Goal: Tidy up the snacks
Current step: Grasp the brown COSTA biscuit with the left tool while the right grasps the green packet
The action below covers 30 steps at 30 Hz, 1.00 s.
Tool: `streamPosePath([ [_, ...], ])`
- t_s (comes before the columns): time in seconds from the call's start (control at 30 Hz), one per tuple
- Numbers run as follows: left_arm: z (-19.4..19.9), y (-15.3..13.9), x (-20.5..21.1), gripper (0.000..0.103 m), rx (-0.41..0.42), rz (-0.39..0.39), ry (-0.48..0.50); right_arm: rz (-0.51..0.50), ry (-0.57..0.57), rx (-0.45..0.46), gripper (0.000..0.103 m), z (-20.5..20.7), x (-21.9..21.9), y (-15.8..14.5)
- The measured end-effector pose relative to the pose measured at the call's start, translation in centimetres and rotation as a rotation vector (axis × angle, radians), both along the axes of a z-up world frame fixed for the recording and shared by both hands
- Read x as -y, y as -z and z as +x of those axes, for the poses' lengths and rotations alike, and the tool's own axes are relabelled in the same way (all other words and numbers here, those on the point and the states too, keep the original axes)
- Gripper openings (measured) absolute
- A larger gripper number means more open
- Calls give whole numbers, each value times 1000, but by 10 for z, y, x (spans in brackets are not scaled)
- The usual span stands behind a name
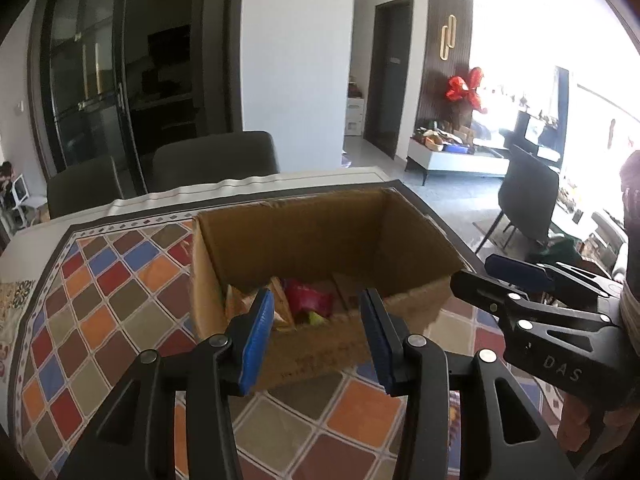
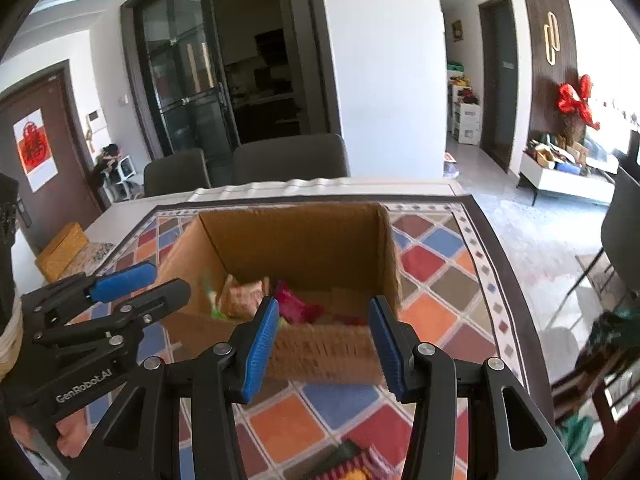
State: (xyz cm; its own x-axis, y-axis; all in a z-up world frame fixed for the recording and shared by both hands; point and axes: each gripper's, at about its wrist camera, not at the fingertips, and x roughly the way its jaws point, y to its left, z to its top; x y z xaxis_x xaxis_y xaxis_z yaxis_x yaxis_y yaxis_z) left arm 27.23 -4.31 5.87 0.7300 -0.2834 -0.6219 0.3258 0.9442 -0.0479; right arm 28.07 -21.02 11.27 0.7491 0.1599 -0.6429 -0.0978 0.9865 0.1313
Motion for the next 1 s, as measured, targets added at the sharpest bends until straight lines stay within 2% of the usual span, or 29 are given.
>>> streamPosePath([
  [0.3, -35, 18, 32, 50, -19, 21, 98, 33, 54, -72, 48, -38, 27, 29],
  [0.5, -47, 35, 52, 50, -61, 0, 175, 67, 106, -135, 48, -61, 47, 50],
  [0.67, -52, 62, 72, 50, -128, -5, 290, 73, 166, -169, 48, -78, 61, 65],
  [0.77, -54, 76, 80, 50, -172, 2, 324, 73, 222, -198, 57, -88, 71, 75],
  [1.0, -61, 106, 96, 50, -234, 53, 396, 42, 273, -253, 57, -102, 83, 97],
])
